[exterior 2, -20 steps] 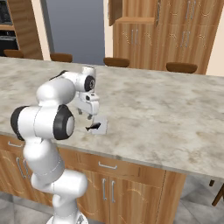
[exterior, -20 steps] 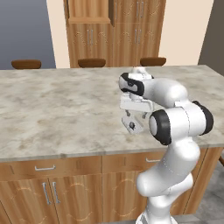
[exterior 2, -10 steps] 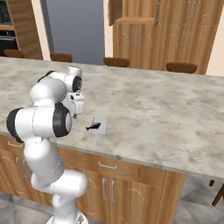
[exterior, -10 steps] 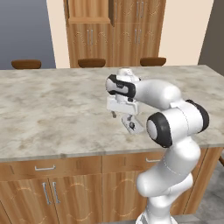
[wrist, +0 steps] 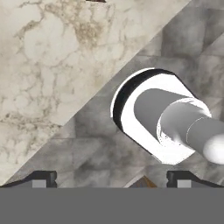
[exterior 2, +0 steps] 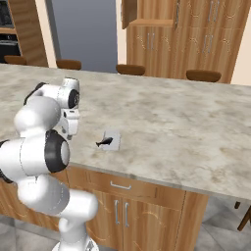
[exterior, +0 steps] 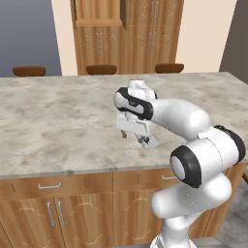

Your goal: Retrieve the tupperware from the cabinet, then place the raw meat into the tupperware to avoid contamination.

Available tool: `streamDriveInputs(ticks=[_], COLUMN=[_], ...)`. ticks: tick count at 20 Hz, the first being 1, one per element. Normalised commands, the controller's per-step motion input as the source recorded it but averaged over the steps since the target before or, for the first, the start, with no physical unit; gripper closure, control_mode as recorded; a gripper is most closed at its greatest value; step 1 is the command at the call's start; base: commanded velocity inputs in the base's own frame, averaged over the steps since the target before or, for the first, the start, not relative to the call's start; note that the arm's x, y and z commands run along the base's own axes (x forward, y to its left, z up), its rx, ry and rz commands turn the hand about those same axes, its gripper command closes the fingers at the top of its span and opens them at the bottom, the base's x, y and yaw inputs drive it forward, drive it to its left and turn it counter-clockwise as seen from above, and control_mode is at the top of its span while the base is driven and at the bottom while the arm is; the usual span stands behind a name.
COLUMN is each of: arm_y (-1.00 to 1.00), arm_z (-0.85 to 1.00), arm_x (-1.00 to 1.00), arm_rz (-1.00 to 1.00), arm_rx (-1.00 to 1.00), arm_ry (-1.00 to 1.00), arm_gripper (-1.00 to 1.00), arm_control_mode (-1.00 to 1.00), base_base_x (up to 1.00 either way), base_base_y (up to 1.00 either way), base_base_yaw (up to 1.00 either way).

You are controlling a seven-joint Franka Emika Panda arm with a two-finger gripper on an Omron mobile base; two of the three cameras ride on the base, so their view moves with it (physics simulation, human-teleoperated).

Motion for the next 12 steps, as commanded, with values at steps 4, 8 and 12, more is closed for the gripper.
streamDriveInputs(ticks=[4,8,12], arm_y=[-0.15,-0.22,-0.16], arm_z=[0.18,0.41,0.42], arm_x=[-0.68,-0.8,-0.66], arm_rz=[-0.13,-0.01,0.01], arm_rx=[0.0,-0.02,-0.05], arm_ry=[-0.03,-0.13,-0.14], arm_gripper=[-1.0,-1.0,-1.0], arm_control_mode=[-1.0,-1.0,-1.0], base_base_x=[0.0,0.0,0.0], base_base_y=[0.0,0.0,0.0], base_base_yaw=[0.0,0.0,0.0])
